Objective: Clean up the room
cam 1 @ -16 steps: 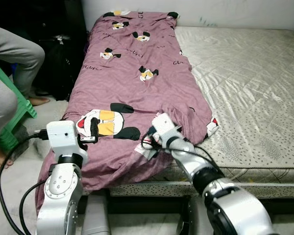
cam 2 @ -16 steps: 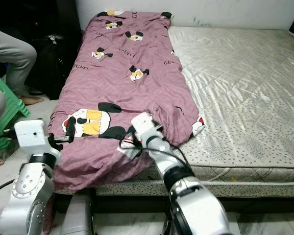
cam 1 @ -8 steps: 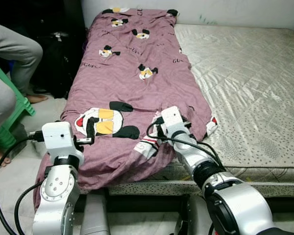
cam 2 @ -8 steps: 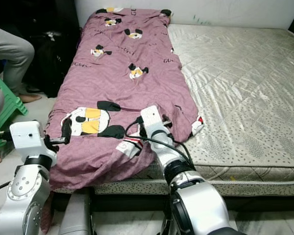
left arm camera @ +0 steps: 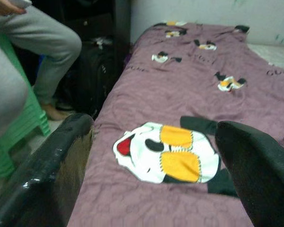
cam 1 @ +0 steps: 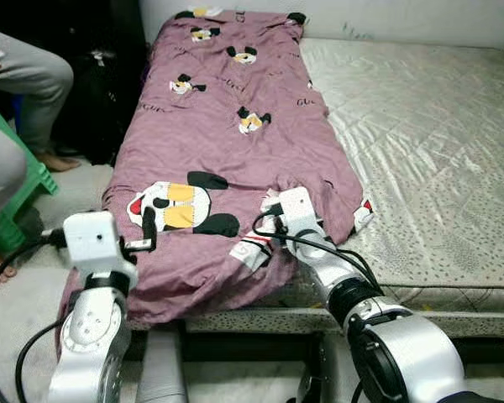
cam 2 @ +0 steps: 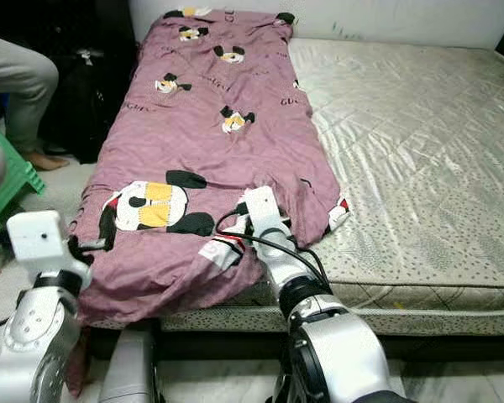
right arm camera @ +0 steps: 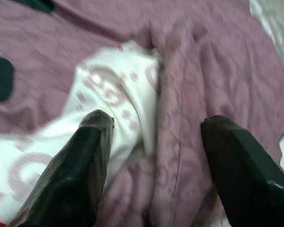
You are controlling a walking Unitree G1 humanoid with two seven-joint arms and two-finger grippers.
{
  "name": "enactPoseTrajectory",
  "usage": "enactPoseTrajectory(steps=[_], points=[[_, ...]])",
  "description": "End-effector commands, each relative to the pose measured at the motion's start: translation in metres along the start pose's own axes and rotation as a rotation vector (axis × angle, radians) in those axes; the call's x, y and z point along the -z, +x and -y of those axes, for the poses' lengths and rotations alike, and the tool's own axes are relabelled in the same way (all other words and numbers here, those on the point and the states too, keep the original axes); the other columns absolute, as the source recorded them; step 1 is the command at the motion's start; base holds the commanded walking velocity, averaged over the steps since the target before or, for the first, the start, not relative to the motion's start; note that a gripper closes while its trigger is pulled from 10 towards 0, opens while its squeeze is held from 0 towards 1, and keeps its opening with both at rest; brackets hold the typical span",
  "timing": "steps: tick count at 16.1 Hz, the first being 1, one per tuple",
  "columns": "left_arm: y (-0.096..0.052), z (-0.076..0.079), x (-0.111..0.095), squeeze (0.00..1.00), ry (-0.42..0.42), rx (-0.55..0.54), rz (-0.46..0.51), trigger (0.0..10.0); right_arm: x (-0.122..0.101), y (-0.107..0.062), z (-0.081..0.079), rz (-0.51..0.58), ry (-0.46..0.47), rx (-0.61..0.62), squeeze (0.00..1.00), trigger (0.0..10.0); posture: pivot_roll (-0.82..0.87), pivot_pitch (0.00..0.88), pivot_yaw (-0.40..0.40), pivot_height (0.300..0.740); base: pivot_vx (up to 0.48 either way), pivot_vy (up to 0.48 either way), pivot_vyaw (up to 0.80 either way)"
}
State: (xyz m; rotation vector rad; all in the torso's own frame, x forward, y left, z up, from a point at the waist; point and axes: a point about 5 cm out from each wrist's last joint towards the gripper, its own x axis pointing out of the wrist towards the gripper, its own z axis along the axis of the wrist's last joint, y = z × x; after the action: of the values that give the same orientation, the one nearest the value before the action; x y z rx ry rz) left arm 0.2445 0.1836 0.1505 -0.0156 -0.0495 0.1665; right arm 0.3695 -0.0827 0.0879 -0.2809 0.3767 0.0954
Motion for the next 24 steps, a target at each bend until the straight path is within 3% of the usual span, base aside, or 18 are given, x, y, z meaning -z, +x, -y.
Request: enactPoseTrajectory(steps=[1, 2, 3, 6, 13, 17, 19, 24], points=[[-0.002, -0.001, -0.002, 0.0, 0.011, -0.016, 0.003, 10.0, 0.007, 0.0, 0.004, -0.04, 0.024, 0.021, 0.0, 2.4, 0.27, 0.116, -0.077, 0.544, 0.0, 0.0, 0.0], [-0.003, 0.0, -0.002, 0.0, 0.009, -0.018, 0.001, 10.0, 0.012, -0.001, 0.005, -0.063, 0.053, 0.033, 0.0, 2.4, 0.27, 0.119, -0.078, 0.544, 0.0, 0.0, 0.0], [-0.005, 0.001, -0.002, 0.0, 0.007, -0.017, -0.004, 10.0, 0.022, -0.002, 0.008, -0.107, 0.093, 0.061, 0.0, 0.0, 0.27, 0.124, -0.079, 0.544, 0.0, 0.0, 0.0], [-0.004, 0.0, -0.002, 0.0, 0.009, -0.016, -0.007, 10.0, 0.032, -0.003, 0.014, -0.158, 0.173, 0.105, 0.0, 0.0, 0.27, 0.124, -0.075, 0.544, 0.0, 0.0, 0.0], [0.0, 0.004, -0.001, 0.0, 0.0, -0.006, -0.006, 10.0, 0.043, -0.004, 0.04, -0.161, 0.323, 0.207, 0.0, 0.0, 0.23, 0.11, -0.074, 0.544, 0.0, 0.0, 0.0], [0.003, 0.008, 0.001, 0.0, -0.012, 0.019, -0.013, 10.0, 0.062, -0.01, 0.078, -0.17, 0.386, 0.318, 0.0, 0.0, 0.19, 0.095, -0.057, 0.544, 0.0, 0.0, 0.0], [0.01, 0.012, 0.002, 0.0, -0.022, 0.037, -0.012, 10.0, 0.086, -0.022, 0.107, -0.193, 0.399, 0.398, 0.0, 0.0, 0.13, 0.089, -0.038, 0.544, 0.0, 0.0, 0.0], [0.018, 0.023, 0.005, 0.0, -0.037, 0.09, -0.022, 10.0, 0.129, -0.059, 0.131, -0.264, 0.364, 0.449, 0.0, 0.0, 0.08, 0.088, -0.015, 0.544, 0.0, 0.0, 0.0]])
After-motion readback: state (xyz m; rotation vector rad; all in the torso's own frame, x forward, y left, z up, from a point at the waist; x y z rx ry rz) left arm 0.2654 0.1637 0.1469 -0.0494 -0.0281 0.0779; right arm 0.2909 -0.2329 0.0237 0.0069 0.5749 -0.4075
